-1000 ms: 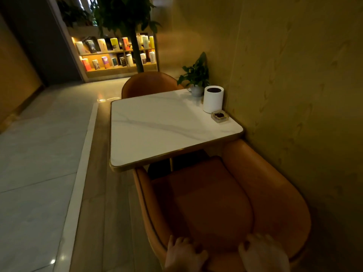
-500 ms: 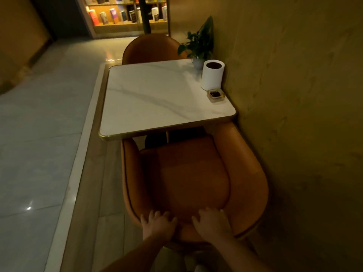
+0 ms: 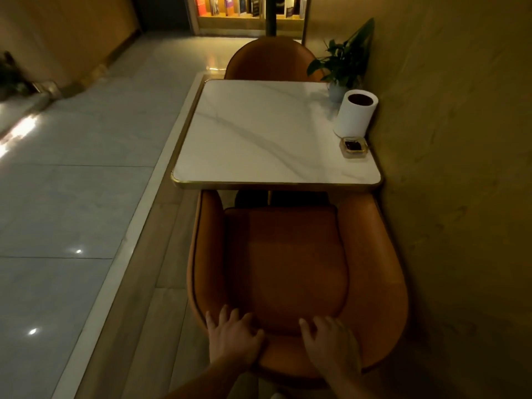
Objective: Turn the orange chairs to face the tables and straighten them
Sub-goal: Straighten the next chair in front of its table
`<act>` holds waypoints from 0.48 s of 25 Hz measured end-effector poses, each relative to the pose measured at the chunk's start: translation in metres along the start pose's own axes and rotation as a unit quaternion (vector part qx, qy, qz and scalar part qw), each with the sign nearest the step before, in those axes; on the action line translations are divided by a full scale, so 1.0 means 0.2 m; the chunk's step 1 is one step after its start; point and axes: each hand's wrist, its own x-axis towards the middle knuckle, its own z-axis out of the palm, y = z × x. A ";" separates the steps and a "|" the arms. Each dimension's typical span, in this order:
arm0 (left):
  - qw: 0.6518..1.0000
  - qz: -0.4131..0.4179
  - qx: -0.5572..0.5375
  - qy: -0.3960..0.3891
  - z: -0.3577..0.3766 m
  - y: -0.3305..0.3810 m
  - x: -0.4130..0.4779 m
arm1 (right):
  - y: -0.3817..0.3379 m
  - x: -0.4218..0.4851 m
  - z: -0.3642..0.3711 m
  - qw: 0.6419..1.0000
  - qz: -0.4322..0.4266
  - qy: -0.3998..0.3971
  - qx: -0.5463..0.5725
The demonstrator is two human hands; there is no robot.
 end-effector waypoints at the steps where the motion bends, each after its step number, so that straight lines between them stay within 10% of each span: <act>1: 1.000 0.004 0.000 -0.003 0.00 0.00 0.01 | 0.00 0.01 0.00 1.000 0.008 -0.002 0.004; 12: 1.000 -0.007 0.006 -0.009 0.00 0.01 0.01 | -0.02 0.02 -0.02 0.998 0.034 -0.041 -0.034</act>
